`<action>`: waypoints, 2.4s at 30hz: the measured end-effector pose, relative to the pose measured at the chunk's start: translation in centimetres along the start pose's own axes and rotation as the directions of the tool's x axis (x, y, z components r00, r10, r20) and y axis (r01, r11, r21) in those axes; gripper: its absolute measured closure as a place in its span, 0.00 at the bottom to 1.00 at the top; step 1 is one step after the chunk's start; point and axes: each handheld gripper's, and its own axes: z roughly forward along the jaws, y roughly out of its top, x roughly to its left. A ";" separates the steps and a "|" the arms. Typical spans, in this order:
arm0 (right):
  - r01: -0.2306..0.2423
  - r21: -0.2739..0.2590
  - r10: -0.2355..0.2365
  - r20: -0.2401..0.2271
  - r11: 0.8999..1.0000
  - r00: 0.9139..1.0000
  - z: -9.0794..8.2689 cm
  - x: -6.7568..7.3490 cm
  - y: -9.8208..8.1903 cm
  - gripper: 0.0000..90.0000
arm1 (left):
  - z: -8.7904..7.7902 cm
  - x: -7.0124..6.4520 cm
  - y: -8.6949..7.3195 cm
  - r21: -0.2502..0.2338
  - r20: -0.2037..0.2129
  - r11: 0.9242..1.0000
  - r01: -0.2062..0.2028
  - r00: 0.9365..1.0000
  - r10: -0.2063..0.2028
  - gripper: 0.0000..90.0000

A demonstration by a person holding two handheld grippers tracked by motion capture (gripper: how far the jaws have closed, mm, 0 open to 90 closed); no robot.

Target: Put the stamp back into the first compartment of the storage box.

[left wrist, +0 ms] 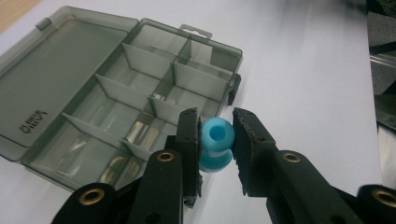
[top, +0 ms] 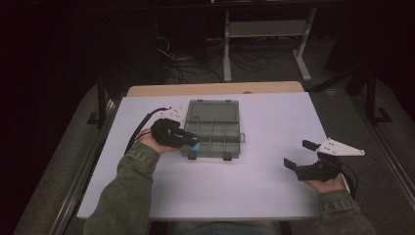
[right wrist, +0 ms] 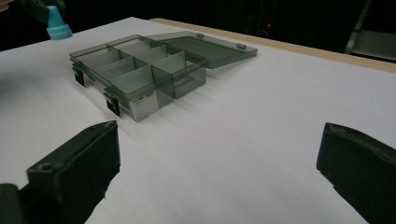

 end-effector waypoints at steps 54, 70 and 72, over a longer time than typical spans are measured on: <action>-0.025 -0.011 0.025 0.009 1.000 1.000 -0.9 -0.1 -0.5 0.00 | -0.5 8.6 0.2 -0.036 -0.107 0.992 0.117 0.987 -0.120 0.81; -0.029 -0.012 0.029 0.016 0.999 0.999 -1.0 -0.3 -0.6 0.00 | 0.5 9.2 -0.2 -0.041 -0.111 0.989 0.142 0.983 -0.146 0.81; -0.032 -0.011 0.033 0.018 0.999 0.999 -1.0 -0.3 -0.7 0.00 | 0.8 9.3 -0.2 -0.045 -0.107 0.989 0.143 0.983 -0.148 0.81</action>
